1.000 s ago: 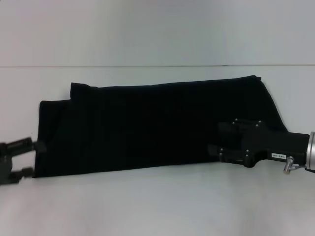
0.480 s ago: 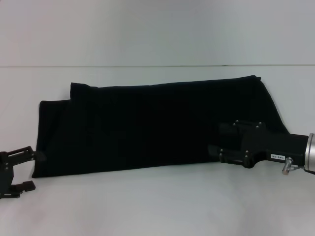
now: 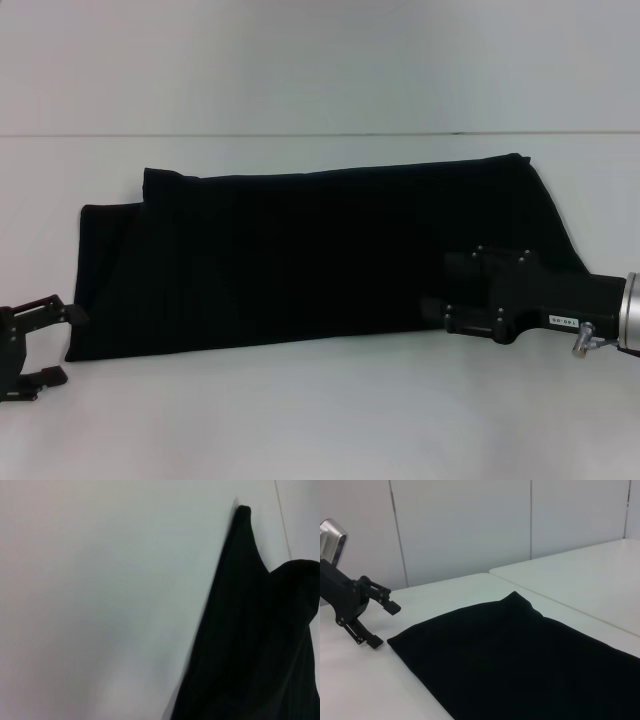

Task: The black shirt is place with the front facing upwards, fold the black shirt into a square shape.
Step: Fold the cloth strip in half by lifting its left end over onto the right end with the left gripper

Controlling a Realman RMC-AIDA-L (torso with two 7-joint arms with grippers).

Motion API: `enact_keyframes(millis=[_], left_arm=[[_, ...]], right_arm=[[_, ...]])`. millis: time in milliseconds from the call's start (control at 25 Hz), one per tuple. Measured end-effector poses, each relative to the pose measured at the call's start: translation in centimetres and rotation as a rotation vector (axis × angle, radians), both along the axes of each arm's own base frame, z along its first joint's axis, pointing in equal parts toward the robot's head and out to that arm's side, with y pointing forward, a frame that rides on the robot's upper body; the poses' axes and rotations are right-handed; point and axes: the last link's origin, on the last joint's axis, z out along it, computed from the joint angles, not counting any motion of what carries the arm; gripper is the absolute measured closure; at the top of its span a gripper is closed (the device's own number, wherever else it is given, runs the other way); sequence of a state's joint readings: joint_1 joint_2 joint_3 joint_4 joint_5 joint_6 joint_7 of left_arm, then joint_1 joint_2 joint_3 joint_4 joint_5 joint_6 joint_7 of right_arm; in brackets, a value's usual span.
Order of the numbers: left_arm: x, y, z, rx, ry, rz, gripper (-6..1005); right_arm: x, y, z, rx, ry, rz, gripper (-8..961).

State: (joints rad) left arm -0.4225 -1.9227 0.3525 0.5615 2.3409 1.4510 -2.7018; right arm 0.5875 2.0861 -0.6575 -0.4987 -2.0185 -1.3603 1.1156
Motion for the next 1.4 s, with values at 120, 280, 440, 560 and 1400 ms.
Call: enact_keyframes(millis=[120,280,440,560,1400], left_arm=[[0.0,0.2,-0.3,0.001,-0.002,0.007,54],[0.1,0.7,-0.3,0.001,0.008,0.002,55],[0.2,1.1,-0.3,0.008,0.02,0.004,56],[0.4,1.7,-0.3,0.014,0.029,0.002,56],[3.2,5.4,-1.0,-0.057,0.143,-0.134,62]], right_arm=[[0.0,0.0,-0.2,-0.002,0.001,-0.002,212],[-0.1,0.0,-0.3,-0.003,0.004,-0.001,212],[-0.3,0.0,-0.3,-0.005,0.013,0.004,212],[-0.5,0.0,-0.3,-0.003,0.022,0.004,212],[-0.8,0.1,-0.6,-0.01,0.04,0.001,213]])
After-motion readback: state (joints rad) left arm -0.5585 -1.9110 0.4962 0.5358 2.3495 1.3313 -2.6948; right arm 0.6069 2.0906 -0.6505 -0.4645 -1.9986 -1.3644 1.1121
